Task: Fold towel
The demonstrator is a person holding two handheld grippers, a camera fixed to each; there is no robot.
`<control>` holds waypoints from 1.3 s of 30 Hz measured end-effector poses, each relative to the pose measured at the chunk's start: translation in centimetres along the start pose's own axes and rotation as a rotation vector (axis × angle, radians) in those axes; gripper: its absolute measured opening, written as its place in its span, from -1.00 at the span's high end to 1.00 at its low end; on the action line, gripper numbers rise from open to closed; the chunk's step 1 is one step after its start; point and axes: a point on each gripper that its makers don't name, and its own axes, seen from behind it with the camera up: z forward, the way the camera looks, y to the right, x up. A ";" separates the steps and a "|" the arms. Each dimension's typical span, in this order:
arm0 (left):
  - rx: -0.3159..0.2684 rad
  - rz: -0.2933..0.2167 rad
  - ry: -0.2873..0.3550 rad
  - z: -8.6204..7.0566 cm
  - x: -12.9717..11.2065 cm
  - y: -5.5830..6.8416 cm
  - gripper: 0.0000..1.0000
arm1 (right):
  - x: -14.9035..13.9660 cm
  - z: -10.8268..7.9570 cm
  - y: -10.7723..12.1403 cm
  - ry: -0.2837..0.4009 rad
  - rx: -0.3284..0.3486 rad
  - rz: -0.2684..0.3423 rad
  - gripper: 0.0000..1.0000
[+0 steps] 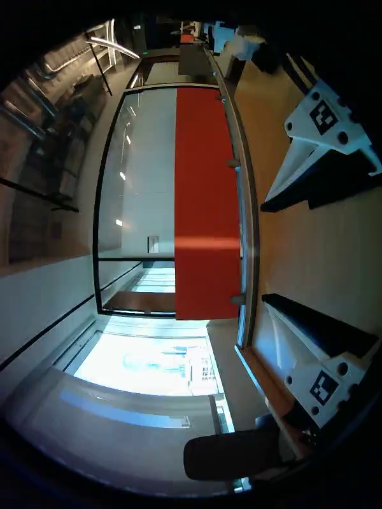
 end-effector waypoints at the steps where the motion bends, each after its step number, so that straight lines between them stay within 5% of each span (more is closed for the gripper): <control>1: 0.000 -0.002 -0.001 -0.1 0.5 0.0 -0.90 | 0.8 0.0 -0.2 0.000 0.000 0.002 -0.99; 14: -0.002 -0.020 -0.027 -0.8 4.1 -0.4 -0.89 | 7.2 -0.8 -1.9 -0.009 0.006 0.001 -0.99; 32: -0.022 -0.049 -0.106 -2.3 4.0 -1.3 -0.90 | 7.7 -1.5 -4.0 -0.084 0.061 -0.019 -0.99; 39: -0.063 -0.009 -0.125 -2.8 4.1 -0.2 -0.89 | 7.5 -1.8 -3.8 -0.089 0.090 -0.031 -0.99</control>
